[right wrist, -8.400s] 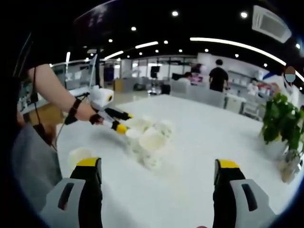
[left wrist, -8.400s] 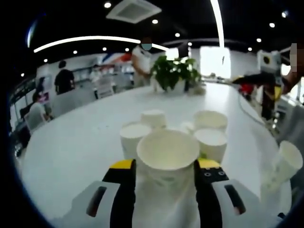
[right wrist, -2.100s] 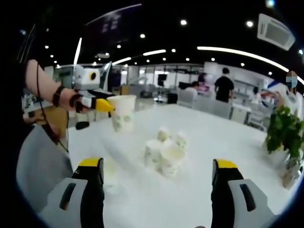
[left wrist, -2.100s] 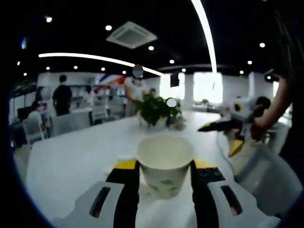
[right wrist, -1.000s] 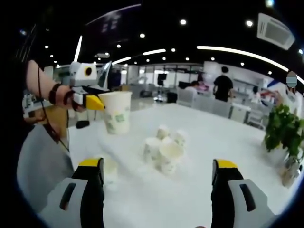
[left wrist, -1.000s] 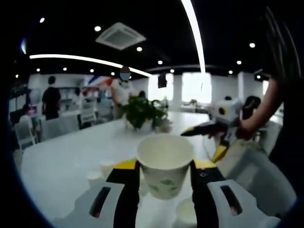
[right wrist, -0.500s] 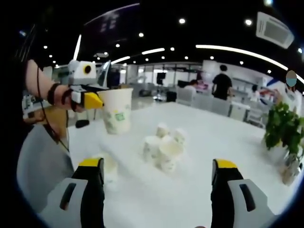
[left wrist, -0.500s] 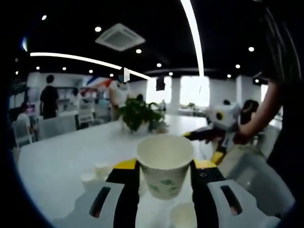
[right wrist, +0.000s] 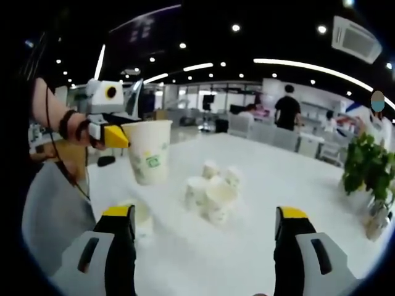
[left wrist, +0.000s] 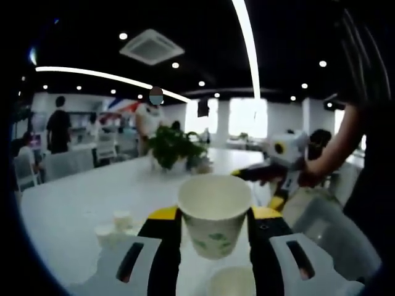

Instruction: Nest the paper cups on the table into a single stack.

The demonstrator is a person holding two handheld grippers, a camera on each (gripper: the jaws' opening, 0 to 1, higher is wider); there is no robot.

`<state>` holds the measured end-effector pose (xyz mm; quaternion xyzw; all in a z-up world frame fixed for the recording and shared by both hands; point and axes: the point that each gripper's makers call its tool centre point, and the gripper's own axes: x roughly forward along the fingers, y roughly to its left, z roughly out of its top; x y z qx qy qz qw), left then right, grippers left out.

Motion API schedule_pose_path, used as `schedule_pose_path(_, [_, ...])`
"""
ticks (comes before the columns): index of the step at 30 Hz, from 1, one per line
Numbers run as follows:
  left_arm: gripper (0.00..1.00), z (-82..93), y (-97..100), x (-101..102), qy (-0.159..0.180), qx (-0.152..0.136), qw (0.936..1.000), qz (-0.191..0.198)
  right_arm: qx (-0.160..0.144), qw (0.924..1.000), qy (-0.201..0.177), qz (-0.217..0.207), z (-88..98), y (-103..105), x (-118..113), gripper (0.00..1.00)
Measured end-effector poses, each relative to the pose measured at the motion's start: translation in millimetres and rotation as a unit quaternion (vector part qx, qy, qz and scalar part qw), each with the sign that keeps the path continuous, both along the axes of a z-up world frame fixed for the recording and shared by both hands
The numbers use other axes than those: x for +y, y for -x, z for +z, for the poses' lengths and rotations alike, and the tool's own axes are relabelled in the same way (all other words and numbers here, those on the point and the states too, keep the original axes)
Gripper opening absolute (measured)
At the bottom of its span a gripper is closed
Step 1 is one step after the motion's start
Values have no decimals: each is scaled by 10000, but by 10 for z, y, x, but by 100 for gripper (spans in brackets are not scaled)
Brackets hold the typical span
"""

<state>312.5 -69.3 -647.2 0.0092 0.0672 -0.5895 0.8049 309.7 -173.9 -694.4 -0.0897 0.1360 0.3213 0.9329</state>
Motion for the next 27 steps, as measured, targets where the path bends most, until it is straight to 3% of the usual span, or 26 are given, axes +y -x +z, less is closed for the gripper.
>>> schedule_pose_path(16, [40,-187,226,-3,-141,131,9997,-148,45,10000,32,-70,-26,63,-105,92])
schedule_pose_path(27, [40,-413,304,70,-256,397,9988,-108,45,10000,61,-26,-25,81,-70,92])
